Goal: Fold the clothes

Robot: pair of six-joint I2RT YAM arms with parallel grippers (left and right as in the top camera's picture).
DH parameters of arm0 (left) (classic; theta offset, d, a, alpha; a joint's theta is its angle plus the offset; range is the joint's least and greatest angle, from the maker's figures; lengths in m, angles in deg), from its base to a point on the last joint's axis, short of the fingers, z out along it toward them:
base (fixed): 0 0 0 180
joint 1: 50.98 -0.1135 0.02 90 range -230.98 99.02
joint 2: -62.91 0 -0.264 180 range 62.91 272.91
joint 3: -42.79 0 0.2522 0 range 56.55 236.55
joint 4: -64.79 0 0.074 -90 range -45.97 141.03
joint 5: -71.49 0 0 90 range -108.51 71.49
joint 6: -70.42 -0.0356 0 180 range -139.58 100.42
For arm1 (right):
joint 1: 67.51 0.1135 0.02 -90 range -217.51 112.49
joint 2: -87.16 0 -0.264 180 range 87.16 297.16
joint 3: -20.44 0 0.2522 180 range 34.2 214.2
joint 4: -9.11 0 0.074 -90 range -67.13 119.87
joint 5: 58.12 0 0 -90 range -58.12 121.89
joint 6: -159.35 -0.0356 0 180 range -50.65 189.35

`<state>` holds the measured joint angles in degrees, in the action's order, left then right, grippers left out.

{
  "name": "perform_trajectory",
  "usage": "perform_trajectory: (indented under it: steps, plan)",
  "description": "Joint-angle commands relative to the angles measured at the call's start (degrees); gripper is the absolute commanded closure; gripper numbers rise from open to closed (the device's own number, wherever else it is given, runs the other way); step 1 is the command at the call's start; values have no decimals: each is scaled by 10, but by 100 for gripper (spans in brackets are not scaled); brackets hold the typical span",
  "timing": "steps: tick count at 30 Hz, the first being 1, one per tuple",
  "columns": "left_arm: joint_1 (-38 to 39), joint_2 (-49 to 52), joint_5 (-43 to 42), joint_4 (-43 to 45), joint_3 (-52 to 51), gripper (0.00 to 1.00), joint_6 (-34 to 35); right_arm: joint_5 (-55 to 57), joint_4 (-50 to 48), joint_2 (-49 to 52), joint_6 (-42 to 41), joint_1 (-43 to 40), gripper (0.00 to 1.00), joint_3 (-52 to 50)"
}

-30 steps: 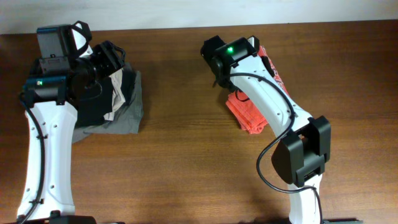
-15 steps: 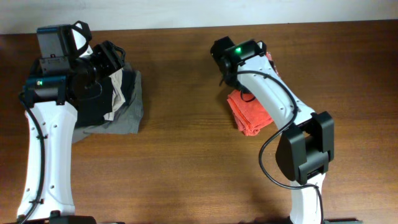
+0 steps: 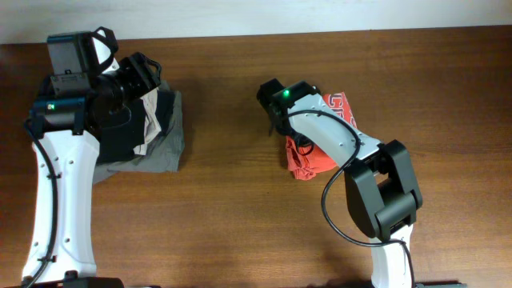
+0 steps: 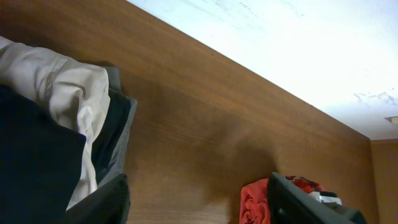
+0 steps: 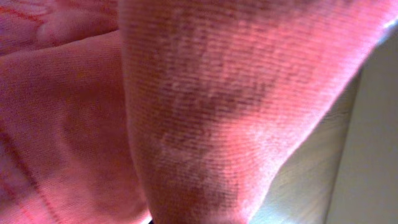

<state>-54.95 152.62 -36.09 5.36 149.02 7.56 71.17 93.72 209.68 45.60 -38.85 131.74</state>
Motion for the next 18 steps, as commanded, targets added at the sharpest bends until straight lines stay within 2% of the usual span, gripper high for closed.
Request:
perform_trajectory:
  steps: [1, 12, 18]
  plan:
    - [2, 4, -6, 2, -4, 29, 4, -21, -11, -2, -3, 16, 96, -4]
    - [2, 5, -6, 2, -4, 28, 4, 30, 17, -7, -4, 43, 96, -1]
    - [2, 5, -6, 2, -4, 28, 4, -2, -31, -1, -3, 78, 96, -3]
